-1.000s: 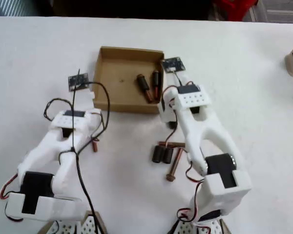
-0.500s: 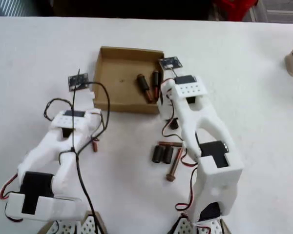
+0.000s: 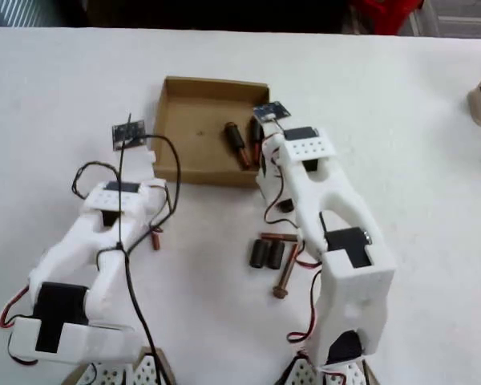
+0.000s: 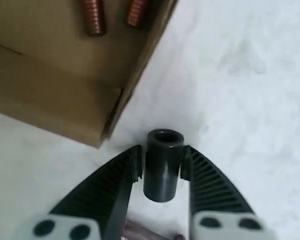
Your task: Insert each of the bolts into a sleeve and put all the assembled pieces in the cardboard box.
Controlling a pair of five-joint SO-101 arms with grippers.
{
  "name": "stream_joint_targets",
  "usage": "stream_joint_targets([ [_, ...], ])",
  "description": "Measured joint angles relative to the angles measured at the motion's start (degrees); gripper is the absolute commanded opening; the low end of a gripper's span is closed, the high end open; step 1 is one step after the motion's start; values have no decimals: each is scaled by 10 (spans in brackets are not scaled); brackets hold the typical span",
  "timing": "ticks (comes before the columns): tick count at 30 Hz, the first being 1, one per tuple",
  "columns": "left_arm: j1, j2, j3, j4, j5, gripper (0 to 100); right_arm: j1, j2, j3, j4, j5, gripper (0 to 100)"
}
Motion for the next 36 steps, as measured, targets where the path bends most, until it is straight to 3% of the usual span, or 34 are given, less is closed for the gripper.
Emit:
stream_joint_targets([
  [24,0,0,0,0,0,22,1,0,-6,10,63,97],
  [30,0,0,0,0,0,22,2,0,-6,10,63,18],
  [36,0,0,0,0,0,22,1,-15,-5,15,63,16],
])
